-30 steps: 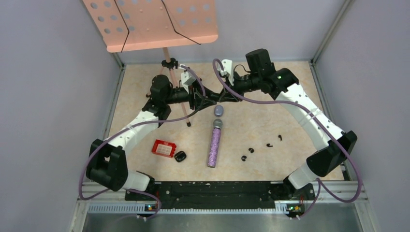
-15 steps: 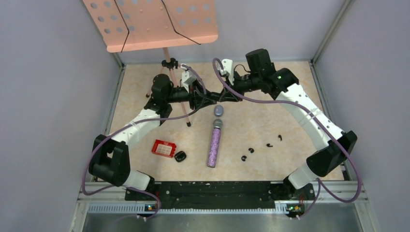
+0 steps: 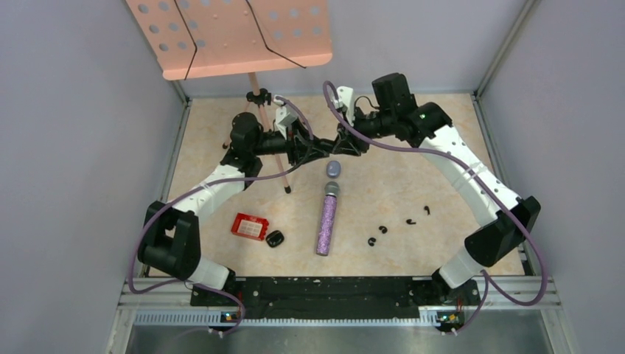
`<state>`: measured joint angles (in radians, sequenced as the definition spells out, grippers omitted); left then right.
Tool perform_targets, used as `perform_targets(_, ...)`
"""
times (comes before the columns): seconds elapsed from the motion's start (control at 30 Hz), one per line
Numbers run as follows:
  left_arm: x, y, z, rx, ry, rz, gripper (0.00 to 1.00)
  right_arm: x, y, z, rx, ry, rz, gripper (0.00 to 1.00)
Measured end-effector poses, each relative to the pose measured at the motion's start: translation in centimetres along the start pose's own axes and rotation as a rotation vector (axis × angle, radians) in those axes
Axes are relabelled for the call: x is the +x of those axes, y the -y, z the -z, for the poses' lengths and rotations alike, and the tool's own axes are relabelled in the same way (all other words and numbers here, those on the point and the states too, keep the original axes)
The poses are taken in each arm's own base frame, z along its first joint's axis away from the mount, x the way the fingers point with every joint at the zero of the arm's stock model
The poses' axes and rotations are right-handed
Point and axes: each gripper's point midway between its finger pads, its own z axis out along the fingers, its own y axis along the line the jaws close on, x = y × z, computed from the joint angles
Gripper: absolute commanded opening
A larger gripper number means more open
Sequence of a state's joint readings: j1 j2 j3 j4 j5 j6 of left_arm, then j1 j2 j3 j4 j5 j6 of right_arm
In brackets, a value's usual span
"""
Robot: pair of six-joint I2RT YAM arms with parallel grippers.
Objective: Insert the wireless bluetooth earbuds into the charging case
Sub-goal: Pick up the charging case at the center of the board, then open the charging case.
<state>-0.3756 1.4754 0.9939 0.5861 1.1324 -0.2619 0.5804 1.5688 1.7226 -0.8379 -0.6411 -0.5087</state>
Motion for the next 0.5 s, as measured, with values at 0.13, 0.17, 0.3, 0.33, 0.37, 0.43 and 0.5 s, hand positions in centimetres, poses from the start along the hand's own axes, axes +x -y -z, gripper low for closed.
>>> perform_targets(0.13, -0.3, -0.2, 0.0, -0.003, 0.011, -0.020, 0.00, -0.4, 0.5, -0.2, 0.014, 0.000, -0.042, 0.37)
perform_targets(0.17, -0.3, -0.3, -0.1, -0.003, 0.014, -0.024, 0.00, -0.5, 0.6, -0.3, 0.014, 0.000, -0.053, 0.37)
perform_targets(0.3, -0.7, -0.4, -0.1, -0.006, 0.026, -0.047, 0.00, -0.8, 0.9, -0.3, 0.019, 0.002, -0.110, 0.36)
perform_targets(0.33, -0.8, -0.4, -0.1, -0.008, 0.028, -0.051, 0.00, -0.9, 1.0, -0.2, 0.019, 0.003, -0.125, 0.36)
perform_targets(0.37, -0.9, -0.5, -0.1, -0.010, 0.032, -0.058, 0.00, -1.0, 1.1, -0.2, 0.017, 0.006, -0.143, 0.37)
perform_targets(0.43, -0.9, -0.8, -0.1, -0.019, 0.035, -0.060, 0.00, -1.3, 1.5, 0.0, 0.014, 0.014, -0.169, 0.36)
perform_targets(0.5, -0.7, -1.1, -0.1, -0.024, 0.035, -0.058, 0.00, -1.4, 1.9, 0.1, 0.013, 0.020, -0.199, 0.36)
